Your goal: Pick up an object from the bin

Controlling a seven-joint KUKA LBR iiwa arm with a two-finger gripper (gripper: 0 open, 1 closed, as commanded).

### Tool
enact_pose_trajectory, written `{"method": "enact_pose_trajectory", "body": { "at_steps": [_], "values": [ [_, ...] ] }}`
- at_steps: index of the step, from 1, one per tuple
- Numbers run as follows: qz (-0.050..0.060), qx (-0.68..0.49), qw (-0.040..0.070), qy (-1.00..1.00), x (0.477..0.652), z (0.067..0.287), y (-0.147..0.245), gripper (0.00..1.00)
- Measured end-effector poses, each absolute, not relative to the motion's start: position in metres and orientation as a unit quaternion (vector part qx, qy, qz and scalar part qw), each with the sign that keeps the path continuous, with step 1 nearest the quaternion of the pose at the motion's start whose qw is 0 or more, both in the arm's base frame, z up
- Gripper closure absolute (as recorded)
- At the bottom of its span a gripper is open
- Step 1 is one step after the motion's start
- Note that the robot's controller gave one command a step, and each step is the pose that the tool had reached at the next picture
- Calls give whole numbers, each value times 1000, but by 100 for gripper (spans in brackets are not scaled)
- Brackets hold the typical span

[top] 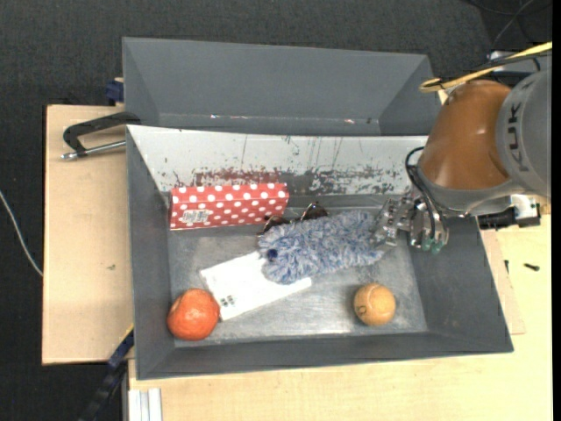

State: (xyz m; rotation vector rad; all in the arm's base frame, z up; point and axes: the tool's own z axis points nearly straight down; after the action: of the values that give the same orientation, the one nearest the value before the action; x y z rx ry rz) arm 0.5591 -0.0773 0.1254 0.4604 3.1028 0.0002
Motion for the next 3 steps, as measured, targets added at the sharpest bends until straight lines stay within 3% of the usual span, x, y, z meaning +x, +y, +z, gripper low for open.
{"method": "enact_pose_trajectory", "body": {
  "at_steps": [1, 2, 3],
  "values": [
    [0, 147, 2, 989, 559, 126, -77, 0],
    [0, 147, 2, 989, 559, 125, -77, 0],
    [0, 142, 5, 990, 563, 75, -56, 100]
  ]
}}
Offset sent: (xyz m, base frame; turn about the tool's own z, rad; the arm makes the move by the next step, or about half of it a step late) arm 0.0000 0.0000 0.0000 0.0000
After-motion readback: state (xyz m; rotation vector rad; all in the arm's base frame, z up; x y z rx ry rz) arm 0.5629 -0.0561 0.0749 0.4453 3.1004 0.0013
